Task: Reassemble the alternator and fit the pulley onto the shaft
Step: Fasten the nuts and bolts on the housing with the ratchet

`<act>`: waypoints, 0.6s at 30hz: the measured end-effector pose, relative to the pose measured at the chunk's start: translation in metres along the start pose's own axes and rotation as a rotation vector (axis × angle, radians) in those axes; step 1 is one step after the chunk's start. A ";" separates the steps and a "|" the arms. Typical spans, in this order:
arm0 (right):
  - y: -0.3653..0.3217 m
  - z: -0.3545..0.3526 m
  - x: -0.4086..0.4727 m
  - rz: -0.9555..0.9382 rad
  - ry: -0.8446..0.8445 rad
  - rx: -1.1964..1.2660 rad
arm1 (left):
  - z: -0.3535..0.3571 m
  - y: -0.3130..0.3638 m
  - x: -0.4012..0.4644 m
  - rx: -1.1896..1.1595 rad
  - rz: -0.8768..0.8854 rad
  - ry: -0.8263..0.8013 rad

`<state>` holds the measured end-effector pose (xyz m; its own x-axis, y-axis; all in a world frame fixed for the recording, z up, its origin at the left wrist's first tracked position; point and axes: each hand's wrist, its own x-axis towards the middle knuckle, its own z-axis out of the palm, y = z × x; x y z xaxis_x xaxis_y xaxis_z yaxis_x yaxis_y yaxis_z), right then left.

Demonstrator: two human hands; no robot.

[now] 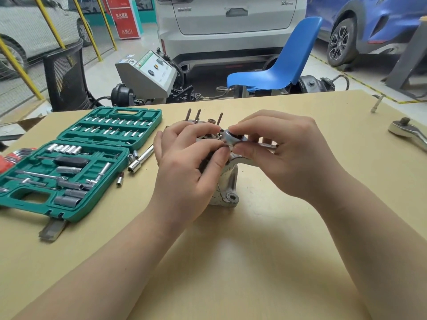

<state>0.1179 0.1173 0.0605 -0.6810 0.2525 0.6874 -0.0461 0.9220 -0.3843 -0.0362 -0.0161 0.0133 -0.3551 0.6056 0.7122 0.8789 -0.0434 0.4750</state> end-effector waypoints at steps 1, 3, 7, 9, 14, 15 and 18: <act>-0.001 0.000 0.000 0.002 0.007 -0.002 | 0.000 0.000 0.000 -0.004 -0.003 0.007; -0.004 0.002 0.000 -0.004 0.023 -0.045 | 0.002 0.001 -0.001 0.000 -0.004 0.022; -0.011 0.004 -0.002 -0.020 0.053 -0.144 | 0.002 0.000 -0.001 -0.015 0.008 0.051; -0.010 0.003 -0.002 -0.025 0.043 -0.119 | 0.001 -0.001 0.000 -0.027 -0.002 0.036; -0.001 0.000 -0.002 -0.013 -0.008 -0.004 | 0.000 -0.001 0.001 0.004 0.006 -0.014; 0.001 0.000 -0.002 -0.009 -0.013 0.013 | 0.000 0.000 0.001 0.009 0.006 -0.018; 0.007 0.001 -0.002 -0.009 -0.024 0.007 | -0.001 0.001 0.001 0.010 0.010 -0.023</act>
<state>0.1181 0.1229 0.0561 -0.6981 0.2371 0.6756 -0.0569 0.9222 -0.3824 -0.0357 -0.0164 0.0152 -0.3390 0.6229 0.7050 0.8855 -0.0418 0.4627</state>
